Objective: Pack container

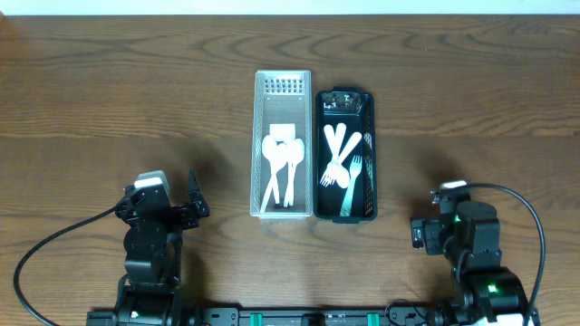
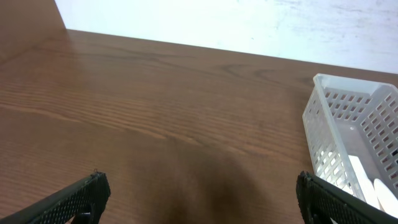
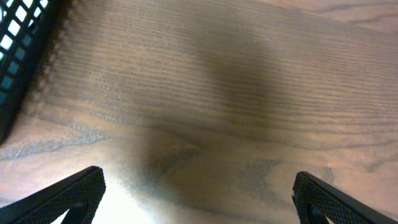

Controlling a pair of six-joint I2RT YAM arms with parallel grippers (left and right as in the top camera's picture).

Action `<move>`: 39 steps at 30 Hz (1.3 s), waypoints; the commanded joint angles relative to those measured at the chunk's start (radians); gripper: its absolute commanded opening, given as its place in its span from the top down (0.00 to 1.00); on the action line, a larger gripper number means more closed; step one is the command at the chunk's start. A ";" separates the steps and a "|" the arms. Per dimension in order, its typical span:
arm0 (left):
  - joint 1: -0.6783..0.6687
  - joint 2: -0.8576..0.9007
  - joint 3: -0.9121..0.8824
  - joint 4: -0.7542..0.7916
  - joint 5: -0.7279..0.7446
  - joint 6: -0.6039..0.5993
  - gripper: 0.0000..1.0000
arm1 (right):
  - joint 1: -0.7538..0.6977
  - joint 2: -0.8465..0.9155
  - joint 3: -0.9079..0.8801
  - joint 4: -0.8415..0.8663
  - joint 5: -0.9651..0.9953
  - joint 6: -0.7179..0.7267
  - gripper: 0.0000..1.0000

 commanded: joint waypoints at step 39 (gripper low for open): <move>-0.003 0.000 0.007 0.004 -0.020 -0.008 0.02 | 0.009 -0.552 -0.337 0.548 -0.109 0.060 0.01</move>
